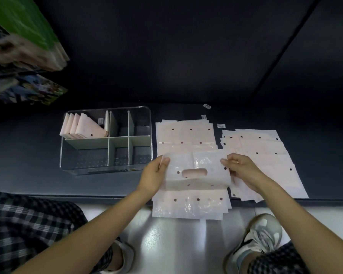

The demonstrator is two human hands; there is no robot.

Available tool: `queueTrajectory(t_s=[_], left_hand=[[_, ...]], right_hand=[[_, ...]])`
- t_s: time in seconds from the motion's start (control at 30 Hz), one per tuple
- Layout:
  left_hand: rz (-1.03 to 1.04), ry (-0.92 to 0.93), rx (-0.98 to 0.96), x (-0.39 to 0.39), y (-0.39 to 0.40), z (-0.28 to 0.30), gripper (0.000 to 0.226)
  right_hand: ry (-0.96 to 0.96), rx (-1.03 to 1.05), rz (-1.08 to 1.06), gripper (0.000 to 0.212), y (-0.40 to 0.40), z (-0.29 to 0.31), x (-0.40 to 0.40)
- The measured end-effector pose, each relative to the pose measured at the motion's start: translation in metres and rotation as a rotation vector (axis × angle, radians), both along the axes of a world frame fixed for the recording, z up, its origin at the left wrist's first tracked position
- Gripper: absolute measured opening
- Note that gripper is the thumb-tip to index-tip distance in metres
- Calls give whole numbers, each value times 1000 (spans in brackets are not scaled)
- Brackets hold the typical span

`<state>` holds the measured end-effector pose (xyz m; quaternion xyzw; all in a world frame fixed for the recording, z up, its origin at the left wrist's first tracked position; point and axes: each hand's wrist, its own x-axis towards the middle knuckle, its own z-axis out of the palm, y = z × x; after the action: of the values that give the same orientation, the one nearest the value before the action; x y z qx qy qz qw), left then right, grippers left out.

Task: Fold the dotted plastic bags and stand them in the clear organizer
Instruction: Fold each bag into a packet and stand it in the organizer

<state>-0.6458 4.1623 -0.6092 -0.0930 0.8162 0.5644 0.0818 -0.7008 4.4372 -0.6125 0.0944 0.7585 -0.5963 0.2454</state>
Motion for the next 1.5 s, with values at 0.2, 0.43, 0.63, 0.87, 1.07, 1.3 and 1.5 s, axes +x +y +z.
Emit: queueTrajectory(t_s=[0.2,0.43,0.63,0.87,1.07,1.3,1.5], left_hand=[[-104,384,-484,6,7,-10,57],[-710,323,-895,37,6,-51,63],[-834,417,-1100,48,-5,-56,70],[-895,312,-1101,46,-8,-53,70],[-947,228,-1065,44,-8,-57,70],[-901,185,-1082,52,-54,-57,67],[-710,338,-877,44,-40,-42,62]], right_hand=[[96,285,-109,20,-27,-17,-36],[95,518,-72,29,-36,-35,-53],[87,581,-83,18,-39,-39,-54],[890,753,25,11,-61,-27,22],[1015,986,834,56,-55,-59,95],[848,1054,730,59,9,-51,99],[963,923,469,26,-15,-31,77]])
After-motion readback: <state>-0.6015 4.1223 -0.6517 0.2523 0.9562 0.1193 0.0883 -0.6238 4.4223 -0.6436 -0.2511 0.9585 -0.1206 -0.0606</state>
